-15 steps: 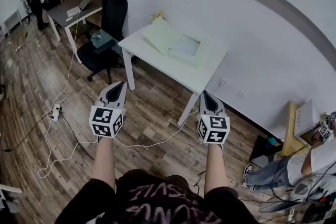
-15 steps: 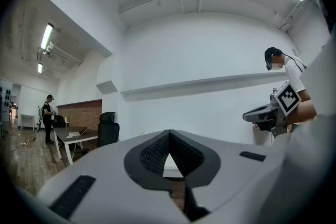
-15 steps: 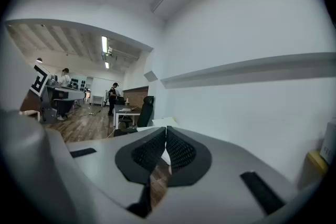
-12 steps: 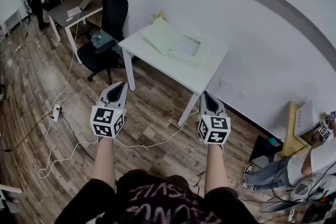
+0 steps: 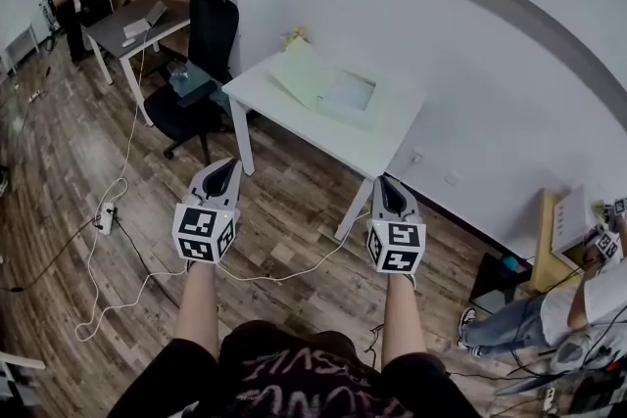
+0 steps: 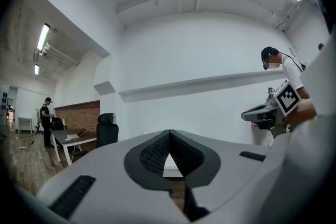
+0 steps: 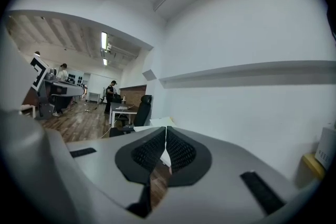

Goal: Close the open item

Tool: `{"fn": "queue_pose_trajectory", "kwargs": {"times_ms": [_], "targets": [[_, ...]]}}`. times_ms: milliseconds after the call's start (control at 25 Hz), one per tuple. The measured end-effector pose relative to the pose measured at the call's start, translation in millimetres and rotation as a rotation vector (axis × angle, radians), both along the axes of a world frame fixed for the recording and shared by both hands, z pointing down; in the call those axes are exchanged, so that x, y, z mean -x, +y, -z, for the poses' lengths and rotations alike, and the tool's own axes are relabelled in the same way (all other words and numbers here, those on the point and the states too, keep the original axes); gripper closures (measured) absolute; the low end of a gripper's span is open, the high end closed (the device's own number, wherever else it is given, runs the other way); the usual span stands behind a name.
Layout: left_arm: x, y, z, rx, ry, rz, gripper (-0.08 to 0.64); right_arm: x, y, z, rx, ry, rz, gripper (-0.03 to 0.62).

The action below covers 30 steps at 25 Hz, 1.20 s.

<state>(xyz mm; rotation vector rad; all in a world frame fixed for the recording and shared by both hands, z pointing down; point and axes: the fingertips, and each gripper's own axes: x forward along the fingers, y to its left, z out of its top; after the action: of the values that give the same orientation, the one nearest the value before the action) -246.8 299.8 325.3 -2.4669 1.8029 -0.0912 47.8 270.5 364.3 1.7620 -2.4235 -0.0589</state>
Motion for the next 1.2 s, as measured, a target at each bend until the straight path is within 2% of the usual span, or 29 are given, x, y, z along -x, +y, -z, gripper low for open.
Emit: {"fn": "queue_pose_trajectory", "kwargs": {"times_ms": [320,560,840,1200], "targets": [[26,-2,-5,0.003,0.014,-0.018,0.548,20,6,-12,0.027,-0.005,-0.037,0.568],[19,-13,-15,0.020,0.025,-0.043,0.548,5,6,-18,0.035,-0.012,-0.078,0.568],[19,-49,-20,0.045,0.048,-0.030,0.548,-2,-30,-23,0.042,-0.017,-0.085,0.568],[2,-126,-32,0.063,0.028,-0.034,0.548,-17,-104,-43,0.077,-0.039,-0.093,0.568]]}}
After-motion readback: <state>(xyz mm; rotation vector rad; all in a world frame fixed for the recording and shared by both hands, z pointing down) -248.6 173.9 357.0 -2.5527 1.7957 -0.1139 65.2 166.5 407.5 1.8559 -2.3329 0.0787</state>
